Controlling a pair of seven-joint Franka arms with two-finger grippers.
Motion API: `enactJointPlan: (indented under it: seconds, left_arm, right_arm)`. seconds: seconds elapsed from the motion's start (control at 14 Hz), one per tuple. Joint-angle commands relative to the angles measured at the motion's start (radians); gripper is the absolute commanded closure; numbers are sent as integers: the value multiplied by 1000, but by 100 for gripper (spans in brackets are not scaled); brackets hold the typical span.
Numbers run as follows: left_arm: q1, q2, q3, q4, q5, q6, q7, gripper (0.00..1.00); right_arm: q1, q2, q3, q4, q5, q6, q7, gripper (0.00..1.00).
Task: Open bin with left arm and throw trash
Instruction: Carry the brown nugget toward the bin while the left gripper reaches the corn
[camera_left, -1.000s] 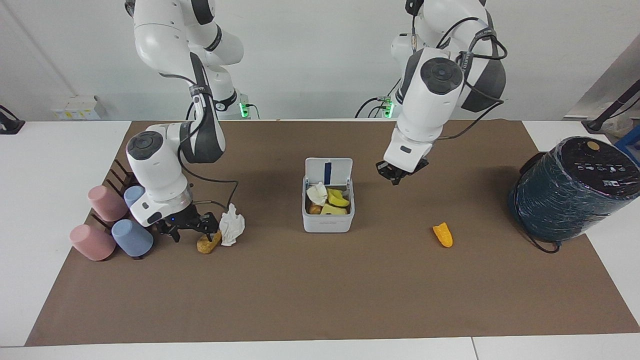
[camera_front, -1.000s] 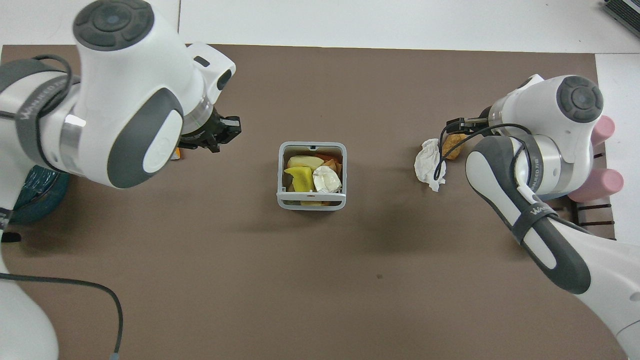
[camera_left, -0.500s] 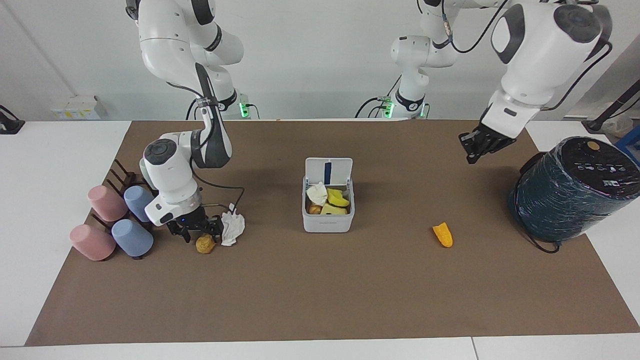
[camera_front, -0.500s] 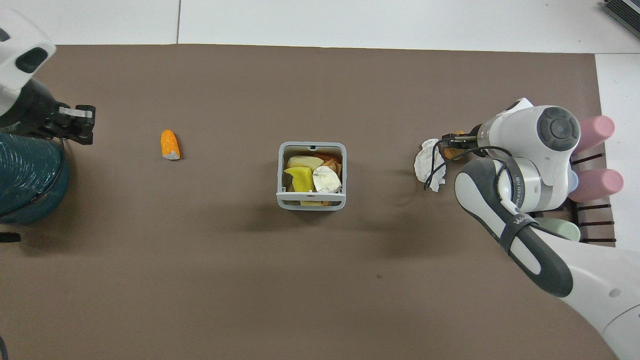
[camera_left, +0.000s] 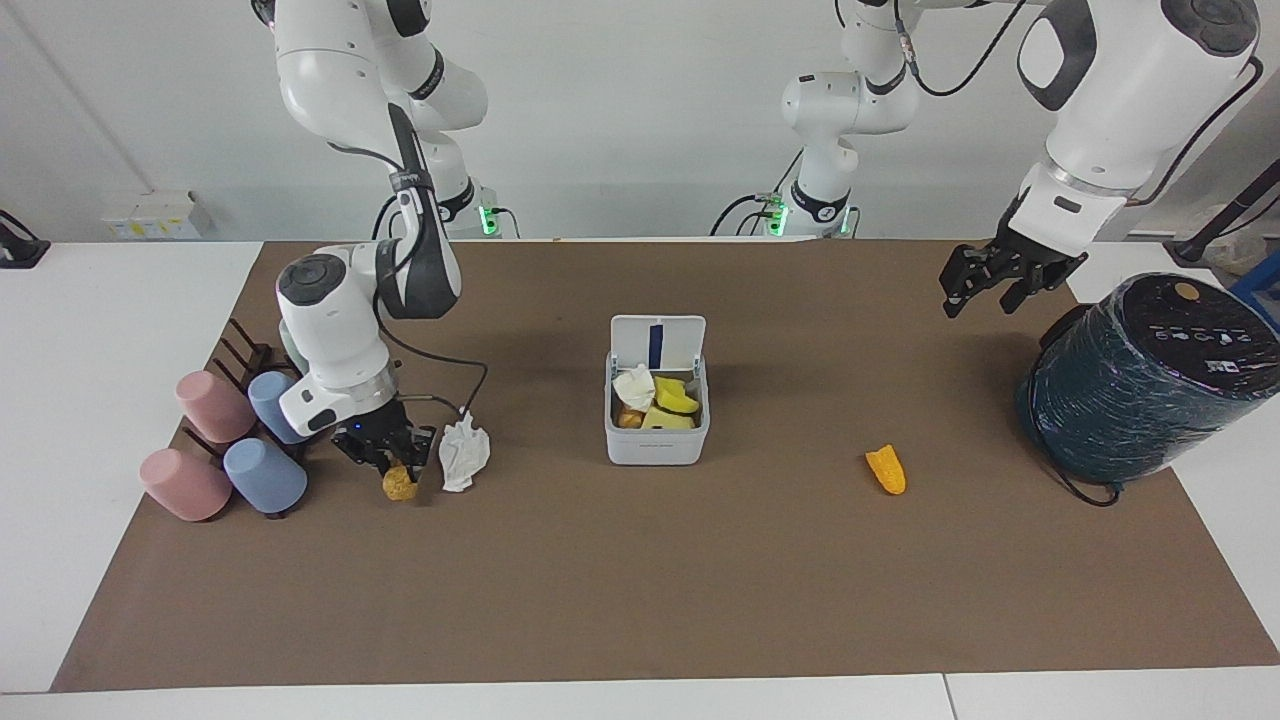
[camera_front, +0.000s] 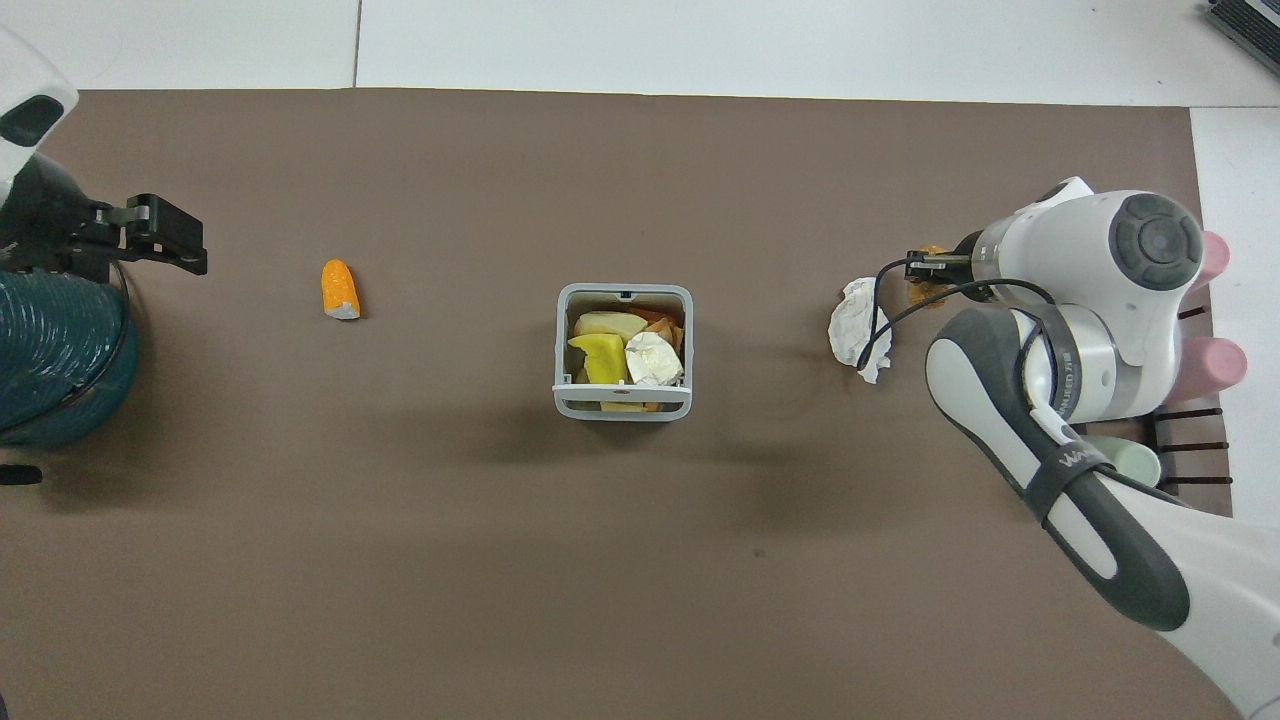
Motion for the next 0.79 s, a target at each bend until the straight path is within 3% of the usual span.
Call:
enactJointPlan:
  seconds: [0.0, 0.5, 0.71]
  left_arm:
    - [1, -90, -3, -203, 9, 166, 7, 0]
    - [0, -41, -4, -562, 7, 644, -2, 3]
    - [-6, 35, -4, -590, 7, 757, -11, 8]
  right_arm:
    - [48, -92, 12, 23, 22, -114, 38, 100]
    - [340, -115, 15, 72, 22, -108, 334, 100]
    - [441, -110, 17, 89, 11, -99, 337, 100]
